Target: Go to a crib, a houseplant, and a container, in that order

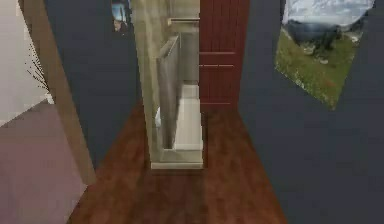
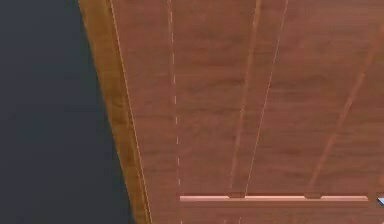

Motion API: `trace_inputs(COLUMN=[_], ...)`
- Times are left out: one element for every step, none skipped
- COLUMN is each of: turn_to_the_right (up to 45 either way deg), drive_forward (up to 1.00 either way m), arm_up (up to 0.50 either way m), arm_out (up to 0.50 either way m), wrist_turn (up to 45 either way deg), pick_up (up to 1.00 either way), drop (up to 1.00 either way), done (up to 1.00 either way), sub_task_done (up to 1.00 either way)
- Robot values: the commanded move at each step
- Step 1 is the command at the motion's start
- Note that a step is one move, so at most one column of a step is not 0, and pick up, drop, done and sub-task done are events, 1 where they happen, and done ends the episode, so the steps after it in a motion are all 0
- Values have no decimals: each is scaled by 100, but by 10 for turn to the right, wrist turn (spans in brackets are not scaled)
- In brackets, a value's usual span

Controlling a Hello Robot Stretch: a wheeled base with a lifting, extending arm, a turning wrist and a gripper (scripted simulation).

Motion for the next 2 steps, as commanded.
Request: trace_inputs(turn_to_the_right=[-330, 0], drive_forward=[0, 35], arm_up=[0, 0], arm_out=[0, 0], wrist_turn=[0, 0], pick_up=[0, 0], drop=[0, 0], done=[0, 0], sub_task_done=[0, 0])
